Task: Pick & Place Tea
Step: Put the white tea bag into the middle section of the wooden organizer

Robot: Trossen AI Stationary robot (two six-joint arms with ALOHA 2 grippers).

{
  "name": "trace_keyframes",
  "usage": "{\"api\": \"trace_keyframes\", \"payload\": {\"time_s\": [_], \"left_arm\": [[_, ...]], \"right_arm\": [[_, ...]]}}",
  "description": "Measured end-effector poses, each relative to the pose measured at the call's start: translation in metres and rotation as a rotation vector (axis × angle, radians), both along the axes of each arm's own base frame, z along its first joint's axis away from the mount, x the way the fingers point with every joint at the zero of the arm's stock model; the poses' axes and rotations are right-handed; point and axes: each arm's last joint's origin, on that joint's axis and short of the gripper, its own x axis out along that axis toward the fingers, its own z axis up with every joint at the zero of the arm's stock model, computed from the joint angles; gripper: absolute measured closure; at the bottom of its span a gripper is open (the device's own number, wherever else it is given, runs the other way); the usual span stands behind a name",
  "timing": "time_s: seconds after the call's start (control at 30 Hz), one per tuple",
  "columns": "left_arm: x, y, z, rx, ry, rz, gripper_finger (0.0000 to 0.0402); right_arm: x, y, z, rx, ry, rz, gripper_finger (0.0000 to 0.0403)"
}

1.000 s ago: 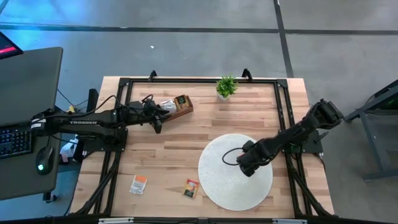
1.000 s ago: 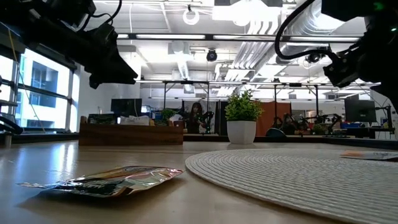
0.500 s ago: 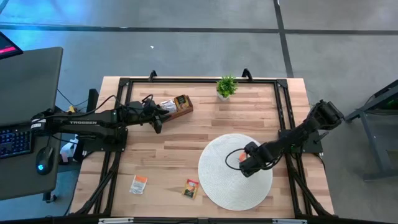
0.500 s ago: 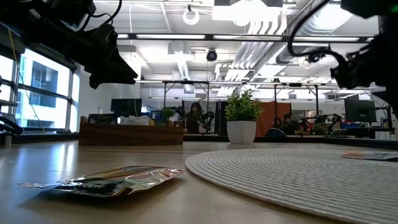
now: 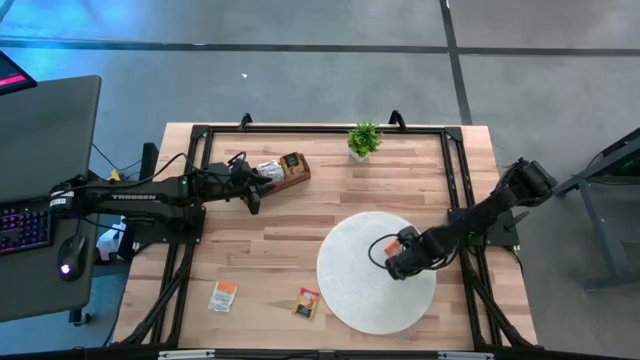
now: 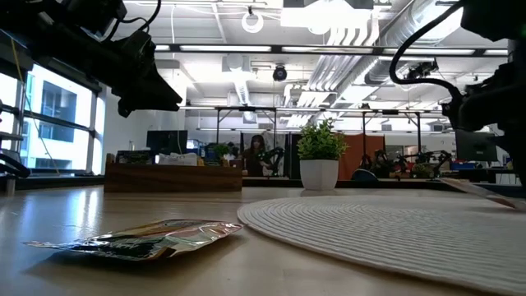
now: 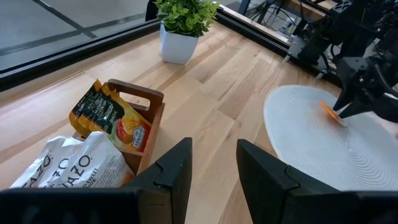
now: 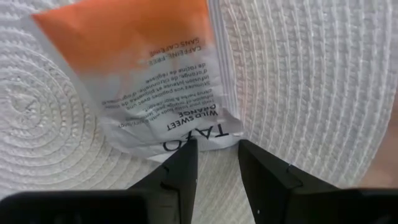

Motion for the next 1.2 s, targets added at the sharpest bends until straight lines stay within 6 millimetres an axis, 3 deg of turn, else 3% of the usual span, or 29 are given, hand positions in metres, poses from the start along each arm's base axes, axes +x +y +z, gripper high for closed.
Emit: {"api": "trace_keyframes", "payload": {"time_s": [0.23, 0.37, 0.63, 1.0, 1.2], "left_arm": [[0.000, 0.000, 0.000, 0.000, 0.000, 0.000, 0.0277], [0.000, 0.000, 0.000, 0.000, 0.000, 0.000, 0.0277], [0.000, 0.000, 0.000, 0.003, -0.004, 0.005, 0.0277], [0.000, 0.000, 0.000, 0.001, -0.004, 0.001, 0.0277], [0.000, 0.000, 0.000, 0.001, -0.004, 0.000, 0.0277]], "right_arm": [[-0.003, -0.005, 0.015, -0.055, -0.093, 0.129, 0.0313], [-0.006, -0.010, 0.016, -0.083, -0.055, 0.233, 0.0319], [0.002, -0.021, 0.017, -0.119, -0.087, 0.222, 0.0319], [0.010, -0.021, 0.018, -0.097, -0.150, 0.247, 0.0320], [0.001, -0.024, 0.004, -0.077, -0.147, 0.172, 0.0320]]}}
